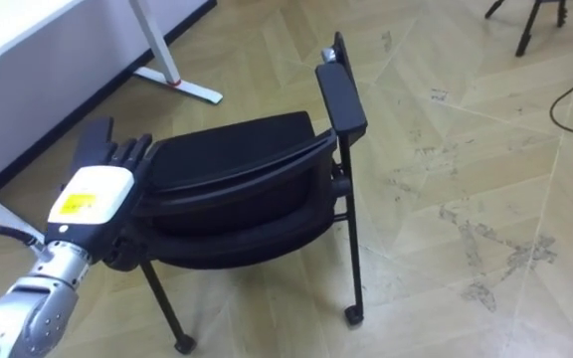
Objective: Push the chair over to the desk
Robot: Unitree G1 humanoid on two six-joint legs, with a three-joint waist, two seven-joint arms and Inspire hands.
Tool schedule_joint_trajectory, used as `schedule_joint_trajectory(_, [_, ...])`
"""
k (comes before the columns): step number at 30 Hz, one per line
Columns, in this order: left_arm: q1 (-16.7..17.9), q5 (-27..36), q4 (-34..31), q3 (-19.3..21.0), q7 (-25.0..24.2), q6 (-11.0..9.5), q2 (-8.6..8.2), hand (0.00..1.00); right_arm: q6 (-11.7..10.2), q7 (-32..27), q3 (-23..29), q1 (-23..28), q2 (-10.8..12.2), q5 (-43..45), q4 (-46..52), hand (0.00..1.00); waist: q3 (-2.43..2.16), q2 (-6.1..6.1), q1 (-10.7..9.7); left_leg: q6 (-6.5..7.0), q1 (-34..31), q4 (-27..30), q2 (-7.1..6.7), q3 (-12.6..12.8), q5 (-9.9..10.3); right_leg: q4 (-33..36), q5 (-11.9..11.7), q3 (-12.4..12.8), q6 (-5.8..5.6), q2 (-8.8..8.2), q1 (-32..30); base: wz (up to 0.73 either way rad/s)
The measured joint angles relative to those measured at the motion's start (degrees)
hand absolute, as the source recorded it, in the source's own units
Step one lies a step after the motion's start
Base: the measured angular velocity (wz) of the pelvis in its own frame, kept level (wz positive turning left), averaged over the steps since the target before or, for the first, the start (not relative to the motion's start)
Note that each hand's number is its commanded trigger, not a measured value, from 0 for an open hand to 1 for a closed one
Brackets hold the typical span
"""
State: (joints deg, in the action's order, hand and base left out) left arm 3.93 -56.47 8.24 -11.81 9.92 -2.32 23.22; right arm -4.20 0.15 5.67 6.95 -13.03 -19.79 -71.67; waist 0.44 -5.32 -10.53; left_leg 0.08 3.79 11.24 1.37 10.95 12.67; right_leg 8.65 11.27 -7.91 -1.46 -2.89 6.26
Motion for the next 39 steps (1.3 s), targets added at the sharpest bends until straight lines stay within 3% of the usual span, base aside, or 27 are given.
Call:
schedule_joint_trajectory(3, [0.0, 0.0, 0.0, 0.0, 0.0, 0.0, 0.0, 0.89, 0.0, 0.0, 0.0, -0.1, 0.0, 0.0, 0.6, 0.0, 0.0, -0.01, -0.3, 0.0, 0.0, -0.1, 0.01, 0.1, 0.0, 0.0, 0.0, 0.1, 0.0, 0.01, -0.3, 0.0])
schedule_joint_trajectory(4, [0.0, 0.0, 0.0, 0.0, 0.0, 0.0, 0.0, 1.0, 0.0, 0.0, 0.0, -0.1, 0.0, 0.0, 0.6, 0.0, 0.01, 0.01, -0.3, 0.0, 0.0, -0.1, 0.01, 0.1, 0.0, 0.0, 0.0, 0.1, 0.0, 0.01, -0.3, 0.0])
schedule_joint_trajectory(16, [-0.1, 0.4, 0.6, 0.0, 0.8, 0.8, -0.03, 1.0, 0.1, 0.0, 0.0, -0.1, 0.0, 0.2, 0.4, 0.0, 0.05, -0.06, -0.4, 0.0, 0.0, -0.5, -0.02, 0.1, 0.0, 0.0, 0.0, 0.2, 0.0, 0.02, -0.7, 0.0])
schedule_joint_trajectory(20, [-2.1, 0.8, 3.0, 0.0, 1.6, 1.6, -0.24, 1.0, 0.1, 0.0, 0.1, -0.2, 0.0, 1.8, 0.4, 0.0, 0.13, 0.06, -0.8, 0.0, 0.3, -0.8, -0.01, 0.5, 0.0, 0.0, 0.0, 0.3, 0.0, 0.02, -0.5, -0.09])
schedule_joint_trajectory(34, [-1.6, 0.7, 3.9, 0.0, 6.1, -2.1, -0.38, 1.0, -0.2, -0.3, 0.8, 1.0, 0.0, -4.0, 2.9, 0.0, -0.26, 0.48, -0.2, -0.01, 0.2, -1.6, -0.04, 1.5, 0.0, 0.0, 0.0, 1.4, -0.01, 0.06, -1.4, -0.02])
schedule_joint_trajectory(39, [-1.4, 0.8, 4.8, 0.4, 6.4, -4.4, 1.23, 1.0, -1.2, -0.3, 9.3, 4.7, -0.1, -7.2, 6.8, 0.0, -0.3, 1.71, -0.5, -0.01, 1.5, -1.8, 0.01, 1.8, 0.0, 0.0, 0.0, 2.4, -0.01, 0.19, -0.6, -0.04])
